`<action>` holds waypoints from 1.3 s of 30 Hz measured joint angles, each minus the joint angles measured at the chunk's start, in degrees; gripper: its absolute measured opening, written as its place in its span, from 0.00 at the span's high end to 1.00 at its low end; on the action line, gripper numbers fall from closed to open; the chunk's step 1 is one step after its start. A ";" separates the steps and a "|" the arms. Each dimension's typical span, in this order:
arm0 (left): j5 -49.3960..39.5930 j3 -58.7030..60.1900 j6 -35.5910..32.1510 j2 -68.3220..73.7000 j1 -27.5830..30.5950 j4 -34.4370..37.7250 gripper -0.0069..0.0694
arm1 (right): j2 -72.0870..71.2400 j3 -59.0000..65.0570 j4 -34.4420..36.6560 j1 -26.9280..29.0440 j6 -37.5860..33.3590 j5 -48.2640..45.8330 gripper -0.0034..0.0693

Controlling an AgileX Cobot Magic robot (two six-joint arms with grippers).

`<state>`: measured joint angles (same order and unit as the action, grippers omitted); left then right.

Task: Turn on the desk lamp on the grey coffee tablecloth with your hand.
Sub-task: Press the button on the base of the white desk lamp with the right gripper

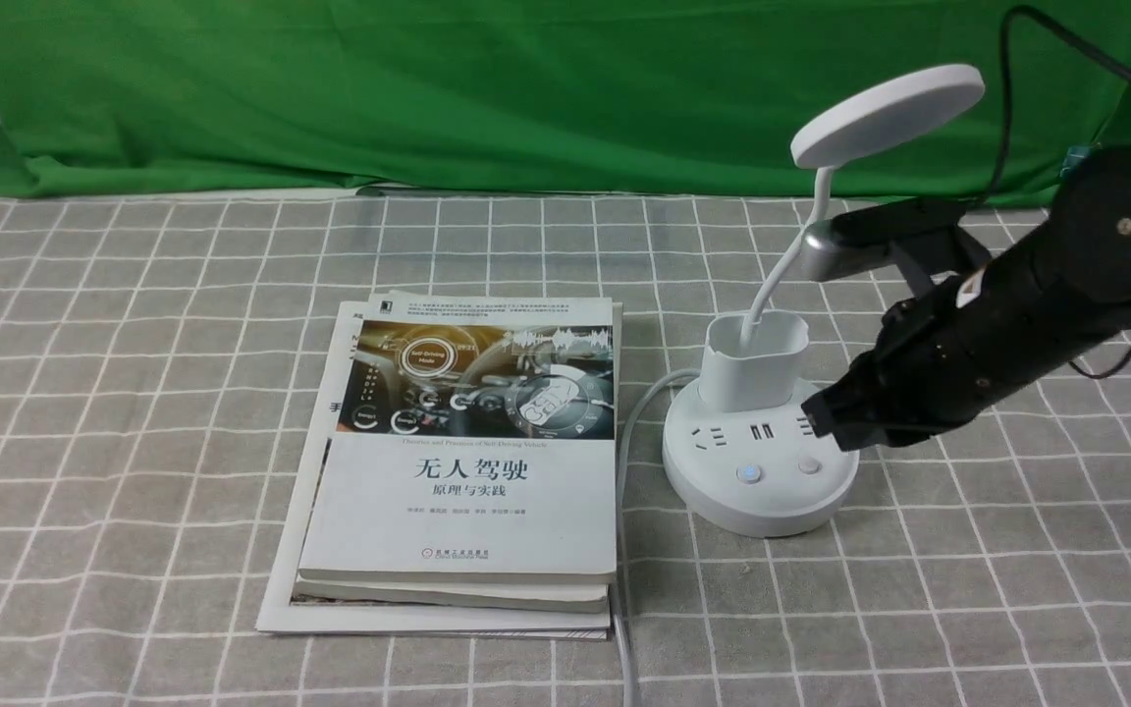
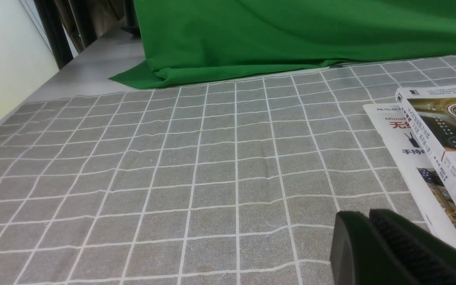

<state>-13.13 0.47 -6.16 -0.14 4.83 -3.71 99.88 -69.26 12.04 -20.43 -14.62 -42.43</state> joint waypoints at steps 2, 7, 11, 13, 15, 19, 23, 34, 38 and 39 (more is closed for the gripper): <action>0.00 0.00 0.00 0.00 0.00 0.00 0.88 | 2.67 -2.21 -0.53 -0.20 0.00 -0.99 0.91; 0.00 0.00 0.00 0.00 0.00 0.00 0.88 | 5.52 -4.42 -1.24 -0.30 0.12 -1.56 0.91; 0.00 0.00 0.00 0.00 0.00 0.00 0.88 | 5.58 -4.73 -1.37 -0.30 0.07 -1.40 0.91; 0.00 0.00 0.00 0.00 0.00 0.00 0.88 | 6.18 -4.79 -1.37 -0.30 0.11 -1.34 0.91; 0.00 0.00 0.00 0.00 0.00 0.00 0.88 | 6.92 -4.79 -1.37 -0.30 0.11 -1.29 0.91; 0.00 0.00 0.00 0.00 0.00 0.00 0.88 | 9.83 -4.99 -1.23 -0.30 0.11 -1.49 0.91; 0.00 0.00 0.00 0.00 0.00 0.00 0.88 | 10.20 -5.31 -1.18 -0.30 0.11 -1.44 0.91; 0.00 0.00 0.01 0.00 0.00 0.00 0.88 | 6.18 -5.20 -1.18 -0.36 0.14 -0.44 0.91; 0.00 0.00 0.01 0.00 0.00 0.00 0.88 | 7.43 -5.20 -1.18 -0.36 0.20 -0.43 0.91; 0.00 0.00 0.01 0.00 0.00 0.00 0.88 | 8.06 -5.20 -1.18 -0.36 0.26 -0.43 0.91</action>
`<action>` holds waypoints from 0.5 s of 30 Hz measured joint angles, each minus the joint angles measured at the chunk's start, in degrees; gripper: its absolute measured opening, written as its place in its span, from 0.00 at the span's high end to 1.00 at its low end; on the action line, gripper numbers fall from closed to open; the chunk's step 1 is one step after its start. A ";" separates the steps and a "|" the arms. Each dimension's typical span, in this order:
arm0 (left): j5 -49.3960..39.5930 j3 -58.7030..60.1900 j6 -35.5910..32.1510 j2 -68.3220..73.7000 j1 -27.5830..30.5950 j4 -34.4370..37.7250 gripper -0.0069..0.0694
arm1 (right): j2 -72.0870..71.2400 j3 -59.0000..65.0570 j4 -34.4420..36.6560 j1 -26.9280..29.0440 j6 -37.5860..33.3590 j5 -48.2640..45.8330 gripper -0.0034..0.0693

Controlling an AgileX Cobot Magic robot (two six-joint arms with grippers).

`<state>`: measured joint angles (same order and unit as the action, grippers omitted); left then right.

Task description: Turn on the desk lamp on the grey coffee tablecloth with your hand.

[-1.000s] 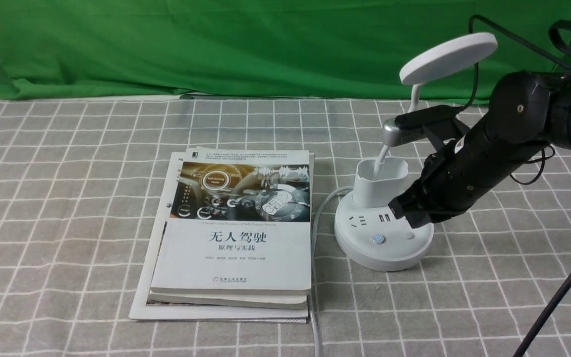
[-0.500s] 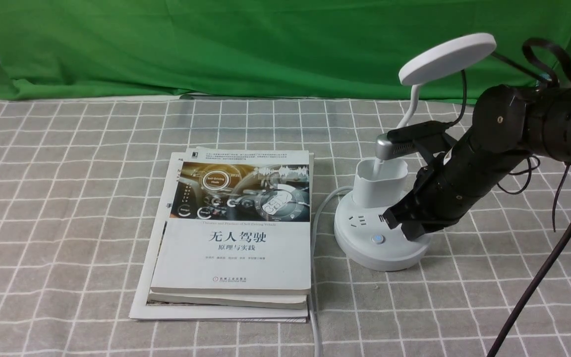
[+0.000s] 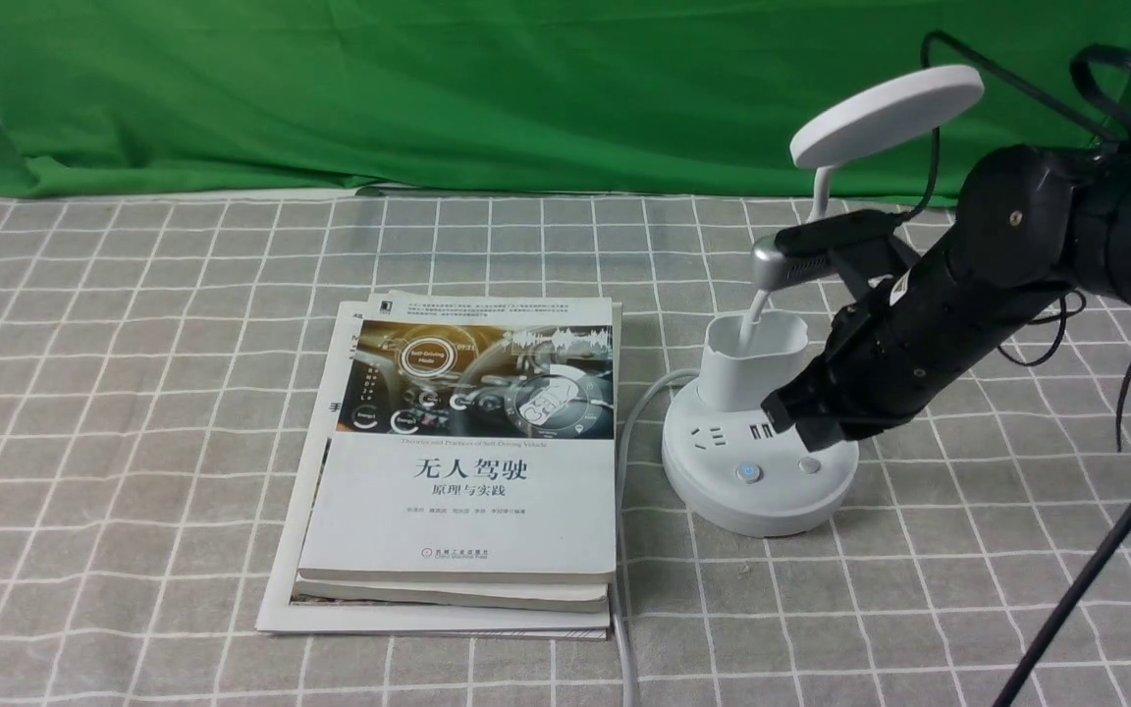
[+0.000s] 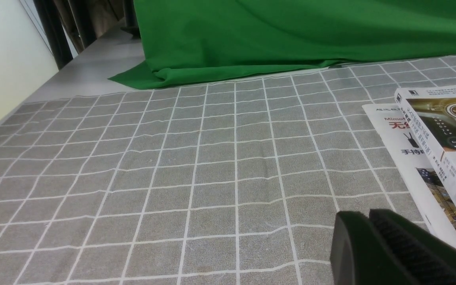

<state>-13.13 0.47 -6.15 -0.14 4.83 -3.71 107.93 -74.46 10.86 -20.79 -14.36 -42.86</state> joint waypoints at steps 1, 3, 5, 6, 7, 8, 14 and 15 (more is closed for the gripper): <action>0.00 0.00 0.00 0.00 0.00 0.00 0.88 | 1.25 0.00 0.00 0.00 0.04 -0.13 0.91; 0.00 0.00 0.00 0.00 0.00 0.00 0.88 | 2.17 -0.06 0.01 0.00 0.11 -0.17 0.91; 0.00 0.00 0.00 0.00 0.00 0.00 0.88 | 2.51 -0.18 0.14 0.00 0.13 -0.17 0.91; 0.00 0.00 0.00 0.00 0.00 0.00 0.88 | 2.56 -0.19 0.14 0.00 0.13 -0.17 0.91; 0.00 0.00 0.00 0.00 0.00 0.00 0.88 | 2.56 -0.30 0.14 0.00 0.13 -0.17 0.91; 0.00 0.00 0.00 0.00 0.00 0.00 0.88 | 2.56 -0.30 0.14 0.00 0.13 -0.17 0.91; 0.00 0.00 0.00 0.00 0.00 0.00 0.88 | 0.07 0.20 0.08 -0.49 0.13 -0.95 0.91; 0.00 0.00 0.00 0.00 0.00 0.00 0.88 | -1.03 0.20 0.02 -0.71 0.13 -1.31 0.91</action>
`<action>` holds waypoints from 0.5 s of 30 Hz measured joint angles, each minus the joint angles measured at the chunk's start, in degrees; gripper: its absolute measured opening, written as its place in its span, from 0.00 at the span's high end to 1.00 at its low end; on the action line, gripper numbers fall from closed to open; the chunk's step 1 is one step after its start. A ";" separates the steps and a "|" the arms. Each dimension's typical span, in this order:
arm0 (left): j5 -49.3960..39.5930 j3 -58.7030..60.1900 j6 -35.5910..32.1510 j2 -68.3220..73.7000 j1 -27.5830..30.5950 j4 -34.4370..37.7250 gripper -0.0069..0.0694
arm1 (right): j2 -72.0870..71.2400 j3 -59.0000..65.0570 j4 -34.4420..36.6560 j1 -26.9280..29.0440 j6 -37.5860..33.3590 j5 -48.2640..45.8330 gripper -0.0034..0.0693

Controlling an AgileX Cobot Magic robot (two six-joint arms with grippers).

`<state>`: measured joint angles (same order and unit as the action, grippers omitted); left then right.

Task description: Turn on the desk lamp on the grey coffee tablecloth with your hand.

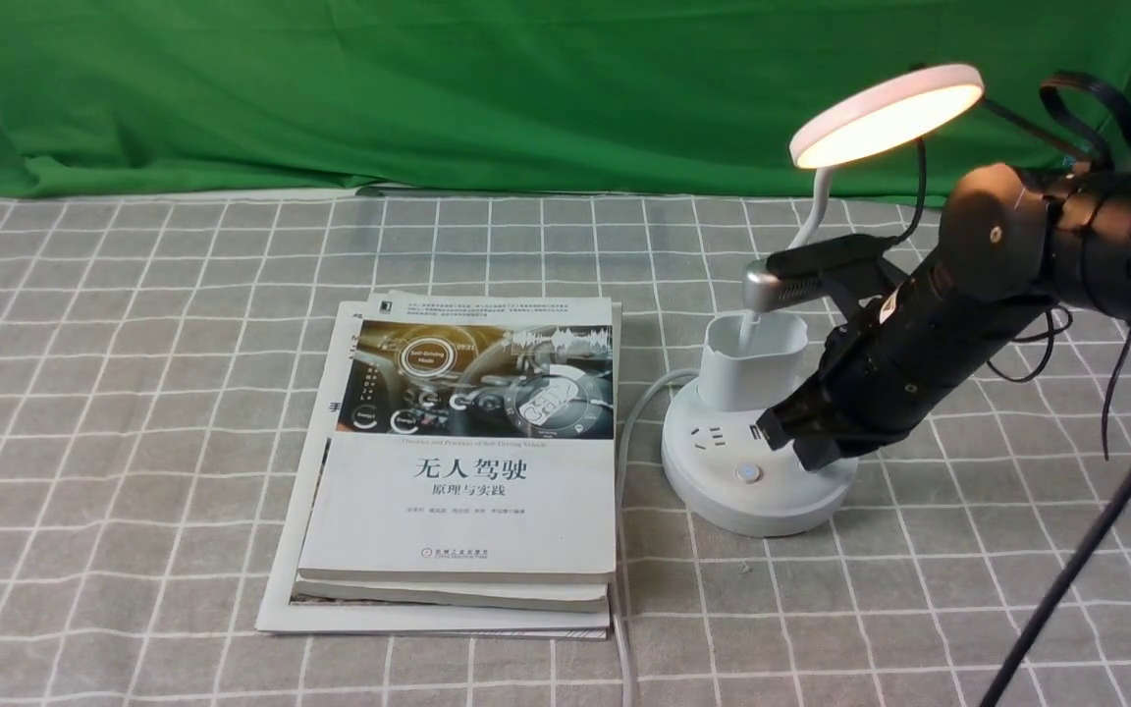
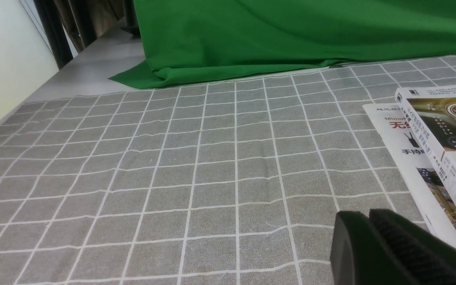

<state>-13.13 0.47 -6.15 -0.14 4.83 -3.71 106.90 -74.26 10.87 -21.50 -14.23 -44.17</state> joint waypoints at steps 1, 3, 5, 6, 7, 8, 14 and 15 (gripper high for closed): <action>0.00 0.00 0.00 0.00 0.00 0.00 0.88 | -0.49 0.00 0.00 -0.08 0.00 -0.06 0.91; 0.00 0.00 0.00 0.00 0.00 0.00 0.88 | -3.67 0.26 0.00 -0.46 0.05 -1.05 0.91; 0.00 0.00 0.00 0.00 0.00 0.00 0.88 | -6.09 1.42 0.06 -0.45 0.05 -1.43 0.91; 0.00 0.00 0.00 0.00 0.00 0.00 0.88 | -6.62 1.80 0.06 -0.45 0.05 -1.46 0.91; 0.00 0.00 0.00 0.00 0.00 0.00 0.88 | -8.75 3.78 0.00 -0.45 0.23 -1.61 0.91; 0.00 0.00 0.00 0.00 0.00 0.00 0.88 | -10.47 5.68 -0.04 -0.45 0.38 -1.61 0.91; 0.00 0.00 0.00 0.00 0.00 0.00 0.88 | -21.09 15.61 -0.04 -0.45 2.12 -1.12 0.91; 0.00 0.00 0.00 0.00 0.00 0.00 0.88 | -25.99 19.02 -0.04 -0.45 2.80 -0.60 0.91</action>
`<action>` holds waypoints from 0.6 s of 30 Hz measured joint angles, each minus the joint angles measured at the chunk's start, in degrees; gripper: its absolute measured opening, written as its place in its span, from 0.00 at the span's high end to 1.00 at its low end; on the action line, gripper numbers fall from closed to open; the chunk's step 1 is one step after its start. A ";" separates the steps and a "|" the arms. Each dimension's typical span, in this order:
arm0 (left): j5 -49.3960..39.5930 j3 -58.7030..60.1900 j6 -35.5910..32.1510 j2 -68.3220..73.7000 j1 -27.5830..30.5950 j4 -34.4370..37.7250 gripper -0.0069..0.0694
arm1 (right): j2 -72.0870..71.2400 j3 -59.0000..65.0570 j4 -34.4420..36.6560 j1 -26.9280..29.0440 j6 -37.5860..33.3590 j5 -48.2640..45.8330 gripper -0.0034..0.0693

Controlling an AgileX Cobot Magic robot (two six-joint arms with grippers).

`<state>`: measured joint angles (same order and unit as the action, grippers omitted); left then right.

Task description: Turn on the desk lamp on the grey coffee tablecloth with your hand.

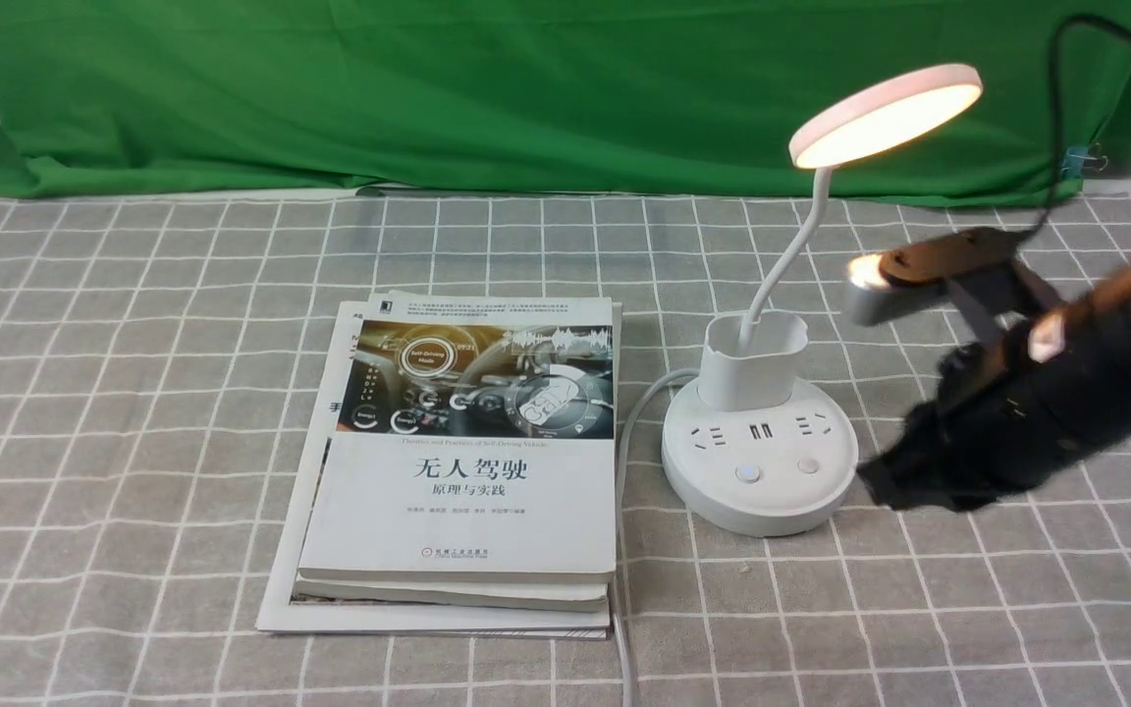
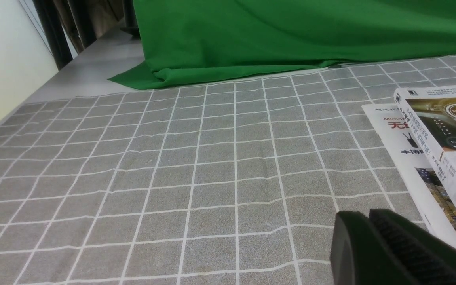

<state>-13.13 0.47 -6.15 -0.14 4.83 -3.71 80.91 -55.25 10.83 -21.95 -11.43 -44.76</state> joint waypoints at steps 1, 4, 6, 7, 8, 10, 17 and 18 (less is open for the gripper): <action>0.00 0.00 0.00 0.00 0.00 0.00 0.88 | -1.23 0.86 0.00 0.00 0.06 0.10 0.91; 0.00 0.00 0.00 0.00 0.00 0.00 0.88 | -10.17 6.83 0.00 0.00 0.64 1.11 0.91; 0.00 0.00 0.00 0.00 0.00 0.00 0.88 | -17.31 11.65 0.00 0.00 1.54 2.17 0.91; 0.00 0.00 0.00 0.00 0.00 0.00 0.88 | -20.73 13.70 0.00 0.00 1.91 2.47 0.91; 0.00 0.00 0.00 0.00 0.00 0.00 0.88 | -23.47 15.18 0.00 0.00 2.43 2.60 0.91; 0.00 0.00 0.00 0.00 0.00 0.00 0.88 | -28.16 17.35 0.00 0.00 3.82 2.66 0.90; 0.00 0.00 0.05 0.00 0.00 0.00 0.88 | -39.78 19.03 0.00 0.00 4.98 3.00 0.88; 0.00 0.00 0.05 0.00 0.00 0.00 0.88 | -42.09 19.08 0.00 0.00 5.19 3.13 0.88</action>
<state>-13.13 0.47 -6.10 -0.14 4.83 -3.71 38.82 -36.16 10.83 -21.95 -6.24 -41.63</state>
